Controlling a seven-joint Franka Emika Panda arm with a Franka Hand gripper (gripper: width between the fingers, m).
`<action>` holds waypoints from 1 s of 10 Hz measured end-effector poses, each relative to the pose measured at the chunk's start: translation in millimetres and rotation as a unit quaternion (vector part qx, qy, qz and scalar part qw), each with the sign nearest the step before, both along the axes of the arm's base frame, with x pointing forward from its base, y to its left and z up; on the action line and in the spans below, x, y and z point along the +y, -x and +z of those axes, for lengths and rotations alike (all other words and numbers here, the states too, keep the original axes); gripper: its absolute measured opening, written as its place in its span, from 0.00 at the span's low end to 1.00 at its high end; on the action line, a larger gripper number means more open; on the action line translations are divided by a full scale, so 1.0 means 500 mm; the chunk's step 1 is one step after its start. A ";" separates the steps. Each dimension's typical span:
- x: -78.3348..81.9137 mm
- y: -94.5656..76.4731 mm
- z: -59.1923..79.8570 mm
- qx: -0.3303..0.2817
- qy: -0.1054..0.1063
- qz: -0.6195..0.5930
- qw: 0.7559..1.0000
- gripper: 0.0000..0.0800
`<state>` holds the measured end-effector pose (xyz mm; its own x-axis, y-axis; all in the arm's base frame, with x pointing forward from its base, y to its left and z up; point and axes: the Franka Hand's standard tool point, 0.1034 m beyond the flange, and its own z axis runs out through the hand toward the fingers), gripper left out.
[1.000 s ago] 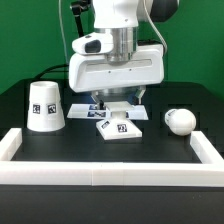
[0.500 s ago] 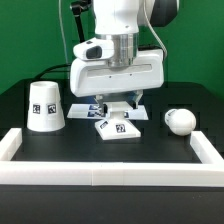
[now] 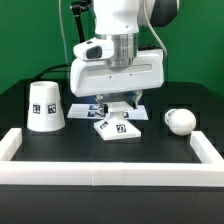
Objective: Assemble lamp
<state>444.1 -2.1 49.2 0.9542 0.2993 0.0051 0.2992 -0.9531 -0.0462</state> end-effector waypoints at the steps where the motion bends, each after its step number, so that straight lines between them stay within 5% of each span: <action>1: 0.002 -0.003 0.000 0.002 -0.001 -0.005 1.000 0.67; 4: 0.023 -0.076 0.000 -0.010 -0.004 -0.039 0.999 0.67; 10: 0.145 -0.246 0.003 -0.048 -0.021 -0.141 0.989 0.67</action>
Offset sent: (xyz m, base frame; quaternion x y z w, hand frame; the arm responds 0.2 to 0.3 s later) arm 0.0443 0.0159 -0.0191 0.0088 0.0147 0.0460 0.9988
